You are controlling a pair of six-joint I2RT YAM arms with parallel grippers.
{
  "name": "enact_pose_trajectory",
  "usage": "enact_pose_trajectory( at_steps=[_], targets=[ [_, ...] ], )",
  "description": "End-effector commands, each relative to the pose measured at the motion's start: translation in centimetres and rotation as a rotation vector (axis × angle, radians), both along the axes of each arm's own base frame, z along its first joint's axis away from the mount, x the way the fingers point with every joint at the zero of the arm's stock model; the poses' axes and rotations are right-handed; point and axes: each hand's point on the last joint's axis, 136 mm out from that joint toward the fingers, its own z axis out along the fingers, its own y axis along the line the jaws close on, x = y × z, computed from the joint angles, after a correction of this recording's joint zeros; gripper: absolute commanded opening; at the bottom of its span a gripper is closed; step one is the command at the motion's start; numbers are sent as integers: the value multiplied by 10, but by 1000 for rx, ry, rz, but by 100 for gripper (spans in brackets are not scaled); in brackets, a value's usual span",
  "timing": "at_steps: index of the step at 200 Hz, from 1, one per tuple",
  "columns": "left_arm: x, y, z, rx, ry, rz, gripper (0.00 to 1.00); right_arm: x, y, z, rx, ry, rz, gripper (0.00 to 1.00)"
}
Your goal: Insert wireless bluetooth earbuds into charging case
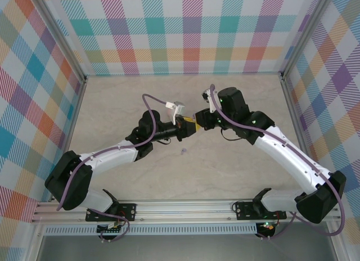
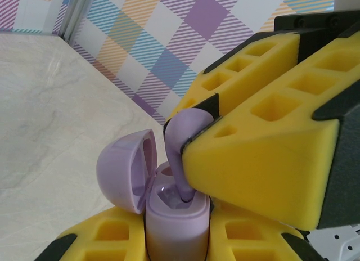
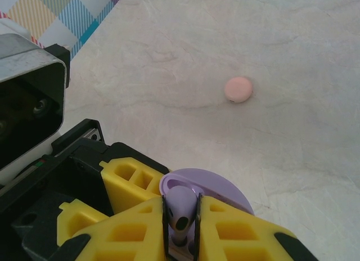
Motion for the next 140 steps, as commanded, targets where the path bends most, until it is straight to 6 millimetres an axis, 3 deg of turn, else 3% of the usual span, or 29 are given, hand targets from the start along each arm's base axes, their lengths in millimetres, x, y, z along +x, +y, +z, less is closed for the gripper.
enact_pose_trajectory(
  at_steps=[1,93,140],
  targets=[
    [-1,1,34,-64,-81,21,8,-14,10,8,17,18,79,18],
    [-4,5,38,-59,-130,30,8,-22,14,17,62,51,101,23],
    [-7,7,40,-57,-145,26,8,-23,13,21,71,54,92,34]
  ],
)
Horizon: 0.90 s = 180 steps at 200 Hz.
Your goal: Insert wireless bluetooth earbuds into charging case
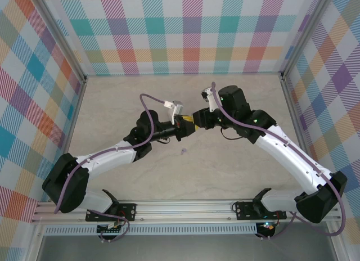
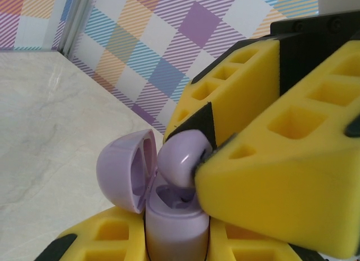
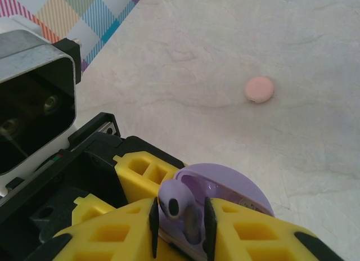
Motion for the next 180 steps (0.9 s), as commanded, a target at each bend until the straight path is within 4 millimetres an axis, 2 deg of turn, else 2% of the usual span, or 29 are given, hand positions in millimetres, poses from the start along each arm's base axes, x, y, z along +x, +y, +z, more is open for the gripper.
enact_pose_trajectory(
  at_steps=[1,61,100,151,180],
  targets=[
    [-4,3,27,-49,-88,19,8,-14,6,9,27,29,48,34],
    [-7,3,24,-29,-105,9,8,-16,7,21,54,19,56,40],
    [-8,4,18,3,-125,6,7,-18,2,35,80,-18,40,48],
    [-13,5,15,43,-163,-10,7,-11,-16,42,63,-63,-60,50],
    [-16,7,11,73,-185,-18,7,-13,-14,47,76,-70,-50,50]
  ],
)
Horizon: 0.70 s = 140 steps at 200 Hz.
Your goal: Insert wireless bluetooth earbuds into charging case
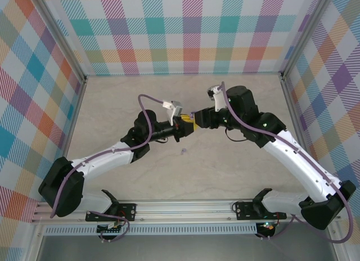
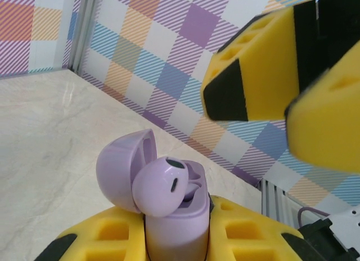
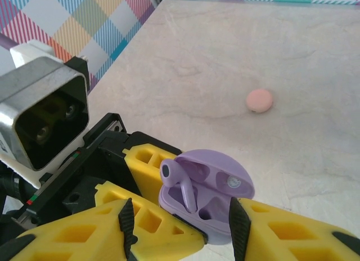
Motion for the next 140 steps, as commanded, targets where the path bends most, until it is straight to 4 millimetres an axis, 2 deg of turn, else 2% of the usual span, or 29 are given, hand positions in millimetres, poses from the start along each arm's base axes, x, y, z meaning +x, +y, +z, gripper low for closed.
enact_pose_trajectory(
  at_steps=[1,59,140],
  targets=[
    [-12,0,5,21,-64,-29,7,-2,-1,19,29,-33,-9,50],
    [-18,1,2,62,-94,-46,6,-7,10,17,36,-2,64,48],
    [-23,-1,1,84,-110,-74,6,-3,20,-10,-60,106,106,45]
  ],
)
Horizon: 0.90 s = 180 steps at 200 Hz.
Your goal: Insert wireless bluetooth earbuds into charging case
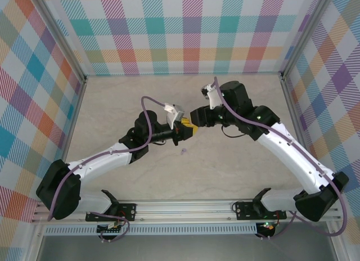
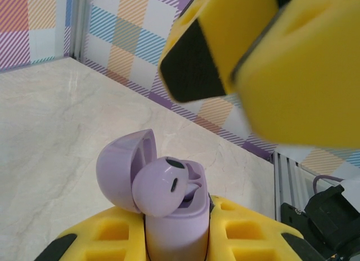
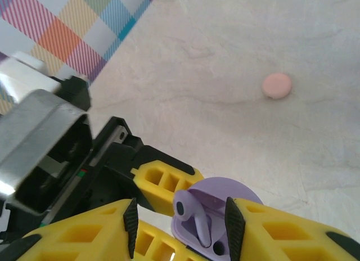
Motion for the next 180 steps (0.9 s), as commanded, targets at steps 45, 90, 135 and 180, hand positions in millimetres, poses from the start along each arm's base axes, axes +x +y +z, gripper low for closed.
enact_pose_trajectory(
  at_steps=[45,90,135,180],
  targets=[
    [-15,-4,15,-5,-60,-50,6,-5,4,-7,-50,45,41,40],
    [-14,-4,16,-4,-62,-48,6,-2,1,-16,-91,69,29,40],
    [-13,-2,16,1,-67,-31,6,0,-4,-17,-113,62,2,36],
    [-11,-1,15,4,-68,-16,5,1,-9,-18,-127,55,-13,34]
  ],
)
